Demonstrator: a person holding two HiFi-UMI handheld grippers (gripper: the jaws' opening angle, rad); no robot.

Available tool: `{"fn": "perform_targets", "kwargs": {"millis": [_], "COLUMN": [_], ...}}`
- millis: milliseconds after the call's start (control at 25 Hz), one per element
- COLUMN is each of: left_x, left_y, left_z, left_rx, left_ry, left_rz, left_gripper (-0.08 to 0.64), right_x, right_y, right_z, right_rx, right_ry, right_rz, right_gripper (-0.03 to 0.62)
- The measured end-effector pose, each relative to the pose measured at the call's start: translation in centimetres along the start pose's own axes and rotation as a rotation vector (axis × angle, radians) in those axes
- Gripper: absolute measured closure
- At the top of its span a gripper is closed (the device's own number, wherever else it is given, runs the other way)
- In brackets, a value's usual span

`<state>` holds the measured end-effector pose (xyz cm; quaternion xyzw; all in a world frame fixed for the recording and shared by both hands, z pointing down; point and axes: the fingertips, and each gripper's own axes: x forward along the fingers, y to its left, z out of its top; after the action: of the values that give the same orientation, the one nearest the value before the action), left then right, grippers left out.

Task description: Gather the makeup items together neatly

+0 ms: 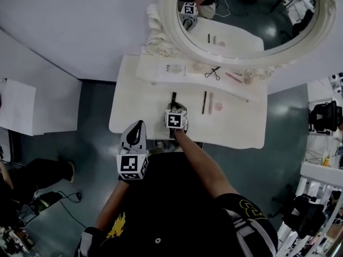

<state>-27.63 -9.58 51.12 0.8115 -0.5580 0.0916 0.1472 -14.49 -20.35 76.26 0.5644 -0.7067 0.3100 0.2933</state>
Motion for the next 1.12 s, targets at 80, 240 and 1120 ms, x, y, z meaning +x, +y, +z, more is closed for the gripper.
{"fn": "perform_targets", "kwargs": {"millis": [80,240,1120], "left_x": [0.4,1.2,3.0], "left_y": [-0.3,-1.8,-5.9], "left_z": [0.0,0.0,-1.9], "left_rx": [0.007,0.037,0.034], "left_ry": [0.004,0.015,0.127], "left_rz": [-0.017,-0.068,-0.235], "left_gripper": [0.548,0.548,0.548], "right_x": [-0.4,-1.2,-6.1], "right_y": [-1.3,-4.4,-13.5], "right_z": [-0.1,0.3,-1.2], "right_rx": [0.042,0.090,-0.032], "right_ry": [-0.015,-0.045,-0.033], "right_rz": [-0.022,-0.070,-0.236], "right_gripper": [0.480,0.485,0.444]}}
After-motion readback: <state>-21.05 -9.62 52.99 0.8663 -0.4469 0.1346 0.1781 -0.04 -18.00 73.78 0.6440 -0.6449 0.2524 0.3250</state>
